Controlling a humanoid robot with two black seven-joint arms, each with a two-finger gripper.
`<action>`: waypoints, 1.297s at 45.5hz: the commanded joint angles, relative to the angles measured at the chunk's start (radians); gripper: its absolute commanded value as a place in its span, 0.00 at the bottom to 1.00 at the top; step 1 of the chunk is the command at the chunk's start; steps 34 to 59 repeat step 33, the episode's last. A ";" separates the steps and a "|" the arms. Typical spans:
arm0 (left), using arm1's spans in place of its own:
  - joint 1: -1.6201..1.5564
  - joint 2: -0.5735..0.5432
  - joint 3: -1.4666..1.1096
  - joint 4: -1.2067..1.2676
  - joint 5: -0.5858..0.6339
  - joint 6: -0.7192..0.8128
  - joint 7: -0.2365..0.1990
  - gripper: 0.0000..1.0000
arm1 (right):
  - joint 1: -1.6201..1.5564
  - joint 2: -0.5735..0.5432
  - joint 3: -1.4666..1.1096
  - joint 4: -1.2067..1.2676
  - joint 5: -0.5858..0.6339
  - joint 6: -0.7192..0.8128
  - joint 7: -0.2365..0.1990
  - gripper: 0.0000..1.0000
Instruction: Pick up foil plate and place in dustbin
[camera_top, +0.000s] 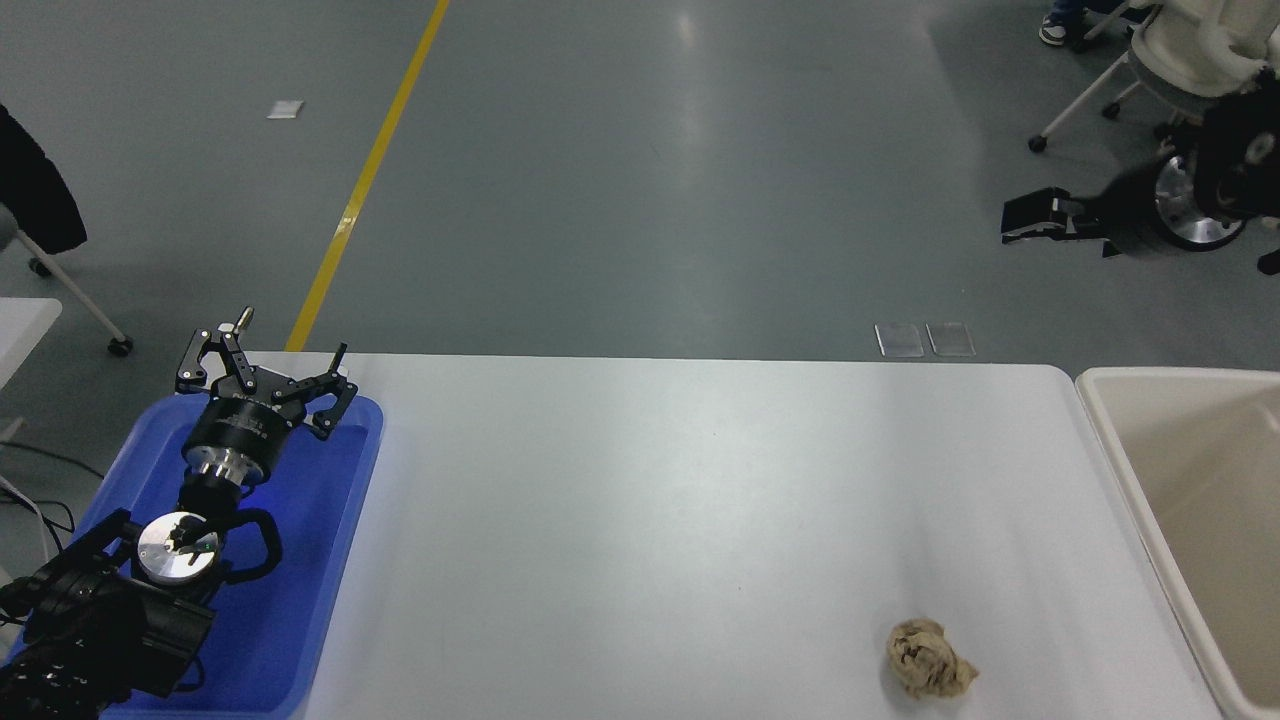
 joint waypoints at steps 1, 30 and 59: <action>0.000 0.000 0.000 0.000 0.000 0.000 0.000 1.00 | 0.143 0.003 -0.034 0.117 -0.004 0.230 -0.001 1.00; 0.000 0.000 0.000 0.000 0.000 0.000 0.000 1.00 | 0.328 0.006 -0.090 0.321 0.000 0.230 -0.001 1.00; 0.000 0.000 0.000 0.000 0.000 0.000 0.000 1.00 | 0.328 0.006 -0.092 0.321 0.000 0.230 -0.001 1.00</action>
